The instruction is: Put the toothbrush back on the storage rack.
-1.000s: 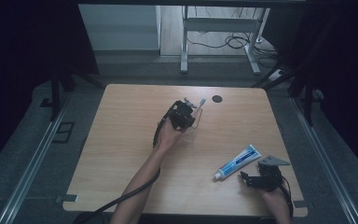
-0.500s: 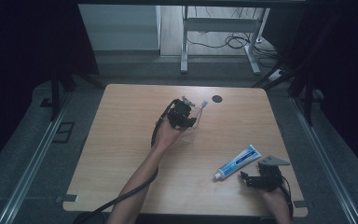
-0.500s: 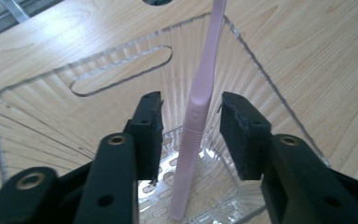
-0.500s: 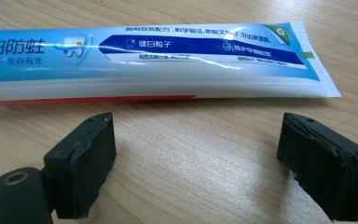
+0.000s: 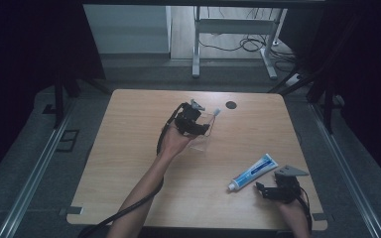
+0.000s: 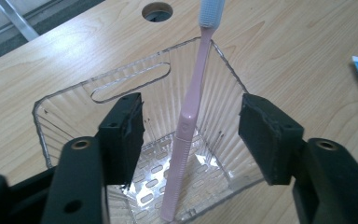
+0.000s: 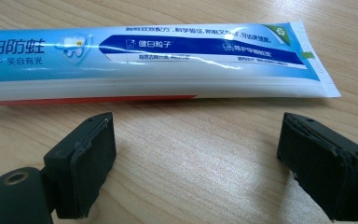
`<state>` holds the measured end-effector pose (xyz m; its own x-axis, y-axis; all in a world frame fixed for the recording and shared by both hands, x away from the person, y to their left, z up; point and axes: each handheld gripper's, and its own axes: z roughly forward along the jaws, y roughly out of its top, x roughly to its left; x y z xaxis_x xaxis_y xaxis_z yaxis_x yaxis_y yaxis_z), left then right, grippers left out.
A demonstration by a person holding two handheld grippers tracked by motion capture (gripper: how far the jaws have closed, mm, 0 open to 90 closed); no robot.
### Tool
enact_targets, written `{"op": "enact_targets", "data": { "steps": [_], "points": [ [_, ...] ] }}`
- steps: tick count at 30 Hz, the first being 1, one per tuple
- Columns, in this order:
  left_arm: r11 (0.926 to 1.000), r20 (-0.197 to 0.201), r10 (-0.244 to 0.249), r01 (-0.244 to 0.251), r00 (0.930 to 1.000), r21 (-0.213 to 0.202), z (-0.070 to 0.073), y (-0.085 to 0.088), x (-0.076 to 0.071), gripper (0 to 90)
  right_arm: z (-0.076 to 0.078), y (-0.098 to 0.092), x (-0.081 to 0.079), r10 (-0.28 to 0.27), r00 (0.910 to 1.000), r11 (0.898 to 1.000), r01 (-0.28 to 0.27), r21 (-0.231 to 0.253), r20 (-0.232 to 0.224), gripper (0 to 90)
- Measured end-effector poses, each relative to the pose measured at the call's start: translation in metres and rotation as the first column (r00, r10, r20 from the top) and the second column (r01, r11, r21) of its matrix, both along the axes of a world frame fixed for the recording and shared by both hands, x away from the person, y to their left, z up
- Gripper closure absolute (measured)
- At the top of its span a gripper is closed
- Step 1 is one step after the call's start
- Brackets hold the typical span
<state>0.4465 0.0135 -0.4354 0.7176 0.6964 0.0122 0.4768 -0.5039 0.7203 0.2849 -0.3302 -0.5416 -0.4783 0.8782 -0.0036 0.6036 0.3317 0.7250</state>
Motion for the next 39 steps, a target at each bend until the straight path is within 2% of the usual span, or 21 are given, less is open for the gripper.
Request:
{"op": "enact_targets", "data": {
  "steps": [6, 7, 10, 12, 16, 22, 31, 39],
  "points": [
    [1.0000, 0.005, 0.007, -0.007, 1.0000, -0.001, 0.005, 0.004, -0.004, 33.4, 0.000, 0.000, 0.000, 0.000, 1.0000, 1.000, 0.000, 0.000, 0.000, 11.5],
    [1.0000, 0.006, 0.007, -0.007, 1.0000, -0.005, 0.006, 0.006, -0.004, 30.6, 0.000, 0.000, 0.000, 0.000, 1.0000, 1.000, 0.000, 0.000, 0.000, 11.5],
    [0.9997, 0.000, 0.012, -0.012, 0.9999, -0.020, 0.010, 0.011, -0.006, 29.4, 0.000, 0.000, 0.000, 0.000, 1.0000, 1.000, 0.000, 0.000, 0.000, 11.5],
    [0.9991, -0.020, 0.016, -0.016, 0.9997, -0.038, 0.012, 0.016, -0.008, 25.0, 0.000, 0.000, 0.000, 0.000, 1.0000, 1.000, 0.000, 0.000, 0.000, 11.5],
    [0.9993, -0.015, 0.015, -0.015, 0.9998, -0.033, 0.015, 0.022, -0.012, 21.2, 0.000, 0.000, 0.000, 0.000, 1.0000, 1.000, 0.000, 0.000, -0.001, 11.5],
    [0.9982, -0.024, 0.019, -0.021, 0.9995, -0.056, 0.017, 0.033, -0.018, 17.0, 0.000, 0.000, 0.000, 0.000, 1.0000, 1.000, 0.000, 0.000, 0.000, 11.5],
    [0.9970, -0.026, 0.017, -0.019, 0.9995, -0.075, 0.017, 0.046, -0.028, 14.0, 0.000, 0.000, 0.000, 0.000, 1.0000, 1.000, 0.000, 0.000, 0.000, 11.5],
    [0.9968, -0.030, 0.015, -0.017, 0.9994, -0.078, 0.011, 0.057, -0.038, 13.3, 0.000, 0.000, 0.000, 0.000, 1.0000, 1.000, 0.000, 0.000, 0.000, 11.5]
  ]
}}
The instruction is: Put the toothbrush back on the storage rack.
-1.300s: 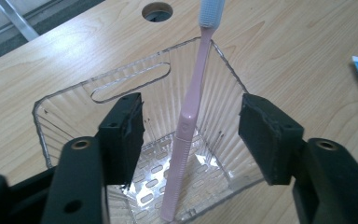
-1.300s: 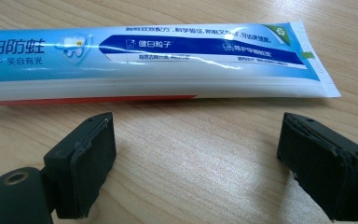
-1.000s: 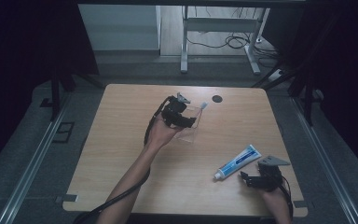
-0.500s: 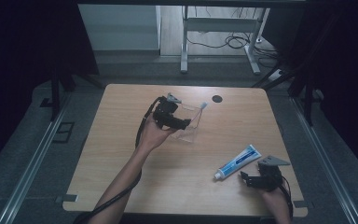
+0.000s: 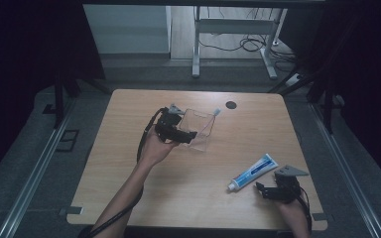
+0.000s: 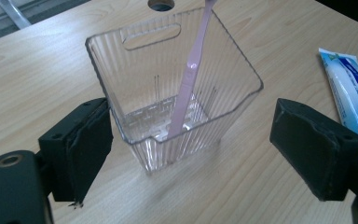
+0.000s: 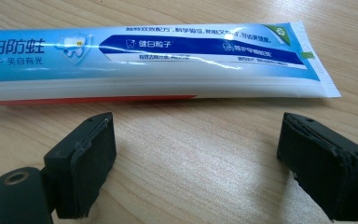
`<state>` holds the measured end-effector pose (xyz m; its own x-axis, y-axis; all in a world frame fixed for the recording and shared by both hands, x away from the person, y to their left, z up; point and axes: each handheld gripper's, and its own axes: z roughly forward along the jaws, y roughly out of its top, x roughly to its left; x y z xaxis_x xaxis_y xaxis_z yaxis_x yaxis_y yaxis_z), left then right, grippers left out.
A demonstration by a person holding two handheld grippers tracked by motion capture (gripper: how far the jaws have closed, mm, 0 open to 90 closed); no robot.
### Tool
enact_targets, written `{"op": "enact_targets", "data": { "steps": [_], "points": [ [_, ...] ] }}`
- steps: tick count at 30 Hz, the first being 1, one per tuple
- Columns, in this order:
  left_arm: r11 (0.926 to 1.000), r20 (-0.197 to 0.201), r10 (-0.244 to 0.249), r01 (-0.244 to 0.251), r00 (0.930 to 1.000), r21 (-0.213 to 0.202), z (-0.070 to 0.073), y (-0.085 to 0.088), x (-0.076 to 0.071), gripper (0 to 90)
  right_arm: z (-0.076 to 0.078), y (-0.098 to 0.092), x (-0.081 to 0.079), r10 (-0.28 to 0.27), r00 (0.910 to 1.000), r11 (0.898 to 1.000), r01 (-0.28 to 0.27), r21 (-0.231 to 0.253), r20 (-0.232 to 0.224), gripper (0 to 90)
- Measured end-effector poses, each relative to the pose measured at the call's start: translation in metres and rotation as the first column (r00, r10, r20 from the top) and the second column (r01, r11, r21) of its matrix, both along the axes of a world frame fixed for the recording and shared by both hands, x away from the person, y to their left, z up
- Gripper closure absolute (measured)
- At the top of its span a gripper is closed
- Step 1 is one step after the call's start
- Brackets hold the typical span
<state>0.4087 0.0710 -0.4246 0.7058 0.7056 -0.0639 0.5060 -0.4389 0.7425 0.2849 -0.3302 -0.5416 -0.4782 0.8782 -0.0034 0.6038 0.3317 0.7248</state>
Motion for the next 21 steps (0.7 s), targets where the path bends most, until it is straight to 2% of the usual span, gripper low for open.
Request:
{"op": "enact_targets", "data": {
  "steps": [21],
  "points": [
    [1.0000, 0.023, 0.004, -0.004, 0.9997, 0.000, -0.017, 0.024, -0.023, 12.6, 0.000, 0.000, 0.000, 0.000, 1.0000, 1.000, 0.000, 0.001, -0.001, 11.6]
  ]
}}
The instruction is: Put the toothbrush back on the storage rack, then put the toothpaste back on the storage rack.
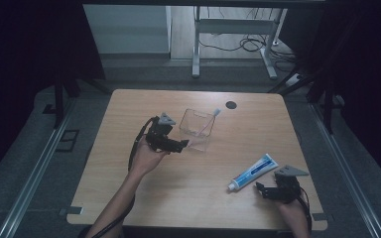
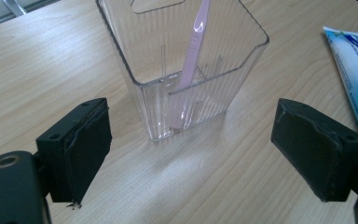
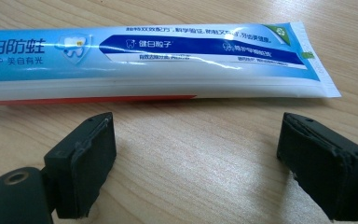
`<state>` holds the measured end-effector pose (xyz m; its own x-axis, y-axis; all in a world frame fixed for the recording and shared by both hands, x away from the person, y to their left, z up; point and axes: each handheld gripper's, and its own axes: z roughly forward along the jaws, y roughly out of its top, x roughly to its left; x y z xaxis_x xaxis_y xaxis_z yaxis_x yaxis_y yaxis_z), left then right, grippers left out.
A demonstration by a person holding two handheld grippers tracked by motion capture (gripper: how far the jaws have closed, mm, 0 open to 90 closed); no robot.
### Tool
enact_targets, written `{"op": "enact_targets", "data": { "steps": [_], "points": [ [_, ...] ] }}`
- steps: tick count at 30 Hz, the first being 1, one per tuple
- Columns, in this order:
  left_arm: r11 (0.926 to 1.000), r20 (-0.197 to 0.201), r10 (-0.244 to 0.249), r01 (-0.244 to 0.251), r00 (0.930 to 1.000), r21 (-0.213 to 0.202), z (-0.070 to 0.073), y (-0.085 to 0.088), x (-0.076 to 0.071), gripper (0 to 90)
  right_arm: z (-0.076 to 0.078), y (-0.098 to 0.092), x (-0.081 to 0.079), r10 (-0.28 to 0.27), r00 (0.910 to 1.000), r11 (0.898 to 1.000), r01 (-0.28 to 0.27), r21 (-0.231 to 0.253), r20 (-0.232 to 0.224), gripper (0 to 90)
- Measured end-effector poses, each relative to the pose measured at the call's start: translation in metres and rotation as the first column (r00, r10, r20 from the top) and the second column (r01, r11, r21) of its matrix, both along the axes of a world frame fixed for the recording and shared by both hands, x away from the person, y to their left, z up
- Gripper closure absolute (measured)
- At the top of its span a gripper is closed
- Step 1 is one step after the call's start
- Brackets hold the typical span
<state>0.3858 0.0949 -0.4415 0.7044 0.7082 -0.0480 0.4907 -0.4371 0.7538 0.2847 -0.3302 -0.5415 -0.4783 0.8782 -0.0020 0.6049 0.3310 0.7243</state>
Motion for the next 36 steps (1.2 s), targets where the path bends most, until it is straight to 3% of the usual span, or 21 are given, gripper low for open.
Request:
{"op": "enact_targets", "data": {
  "steps": [26, 36],
  "points": [
    [0.9991, 0.004, 0.041, -0.041, 0.9992, -0.010, -0.046, 0.046, -0.053, 12.0, 0.000, 0.000, -0.002, 0.006, 1.0000, 1.000, -0.006, 0.004, 0.001, 13.6],
    [0.9986, -0.008, 0.051, -0.051, 0.9987, 0.012, -0.067, 0.054, -0.066, 12.0, 0.000, 0.001, -0.003, 0.019, 0.9998, 1.000, -0.019, 0.002, 0.003, 14.3]
  ]
}}
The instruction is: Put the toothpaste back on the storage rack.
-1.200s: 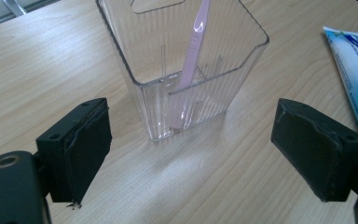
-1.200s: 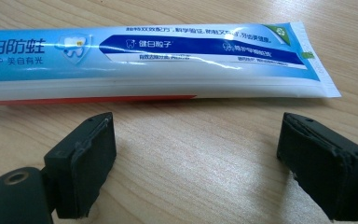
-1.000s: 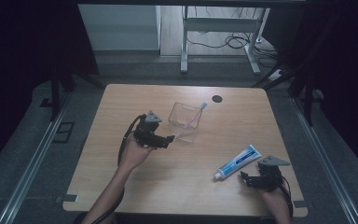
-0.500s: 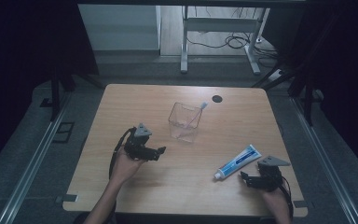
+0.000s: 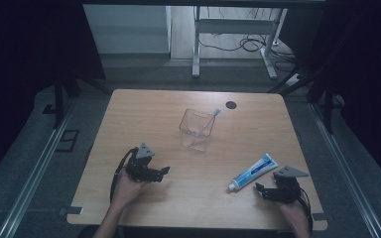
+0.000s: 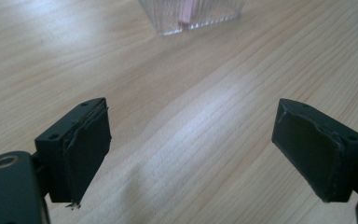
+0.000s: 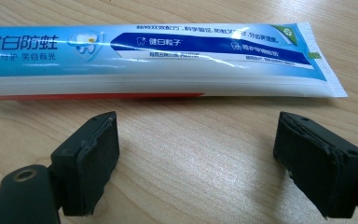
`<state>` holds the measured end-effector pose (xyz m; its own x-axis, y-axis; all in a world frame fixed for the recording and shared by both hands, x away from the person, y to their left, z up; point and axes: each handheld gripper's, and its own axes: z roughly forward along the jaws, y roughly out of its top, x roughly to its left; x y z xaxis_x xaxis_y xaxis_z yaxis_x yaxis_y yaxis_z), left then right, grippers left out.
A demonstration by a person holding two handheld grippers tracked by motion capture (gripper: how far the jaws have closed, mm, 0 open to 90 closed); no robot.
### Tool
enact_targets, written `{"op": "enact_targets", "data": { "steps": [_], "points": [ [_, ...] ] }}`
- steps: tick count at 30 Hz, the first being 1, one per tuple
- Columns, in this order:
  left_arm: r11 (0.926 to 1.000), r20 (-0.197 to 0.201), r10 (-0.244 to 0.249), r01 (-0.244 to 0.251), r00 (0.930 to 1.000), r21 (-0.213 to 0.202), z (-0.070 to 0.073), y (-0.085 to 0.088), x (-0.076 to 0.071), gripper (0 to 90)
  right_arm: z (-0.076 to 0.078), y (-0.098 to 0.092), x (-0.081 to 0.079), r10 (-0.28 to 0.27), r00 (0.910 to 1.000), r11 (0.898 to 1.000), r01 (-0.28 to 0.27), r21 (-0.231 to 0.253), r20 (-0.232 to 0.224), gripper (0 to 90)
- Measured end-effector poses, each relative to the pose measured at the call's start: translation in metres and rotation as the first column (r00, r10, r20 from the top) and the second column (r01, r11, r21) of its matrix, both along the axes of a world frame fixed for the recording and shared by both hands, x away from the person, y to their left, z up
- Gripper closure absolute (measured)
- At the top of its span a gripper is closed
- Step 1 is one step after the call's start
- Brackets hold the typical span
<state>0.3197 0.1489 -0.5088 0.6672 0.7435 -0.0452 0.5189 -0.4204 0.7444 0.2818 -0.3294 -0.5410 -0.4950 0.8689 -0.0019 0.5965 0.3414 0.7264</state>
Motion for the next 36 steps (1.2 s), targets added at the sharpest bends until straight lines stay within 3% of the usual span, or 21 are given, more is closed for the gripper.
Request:
{"op": "enact_targets", "data": {
  "steps": [18, 25, 32, 36],
  "points": [
    [0.9990, -0.021, 0.006, -0.005, 0.9998, 0.044, -0.025, 0.005, -0.012, 12.0, 0.000, 0.001, 0.000, 0.004, 1.0000, 1.000, -0.004, -0.007, 0.002, 13.5],
    [0.9975, -0.047, 0.008, -0.004, 0.9989, 0.070, -0.035, 0.003, -0.010, 11.6, 0.002, 0.001, -0.001, 0.023, 0.9997, 1.000, -0.023, 0.021, 0.009, 13.3],
    [0.9975, -0.049, 0.011, -0.008, 0.9987, 0.070, -0.036, 0.003, -0.010, 11.7, 0.010, 0.000, -0.004, 0.018, 0.9996, 0.999, -0.019, 0.037, 0.020, 13.5],
    [0.9976, -0.048, 0.015, -0.011, 0.9987, 0.069, -0.036, 0.003, -0.009, 11.9, 0.016, -0.002, -0.009, 0.027, 0.9996, 0.998, -0.027, 0.050, 0.002, 15.9]
  ]
}}
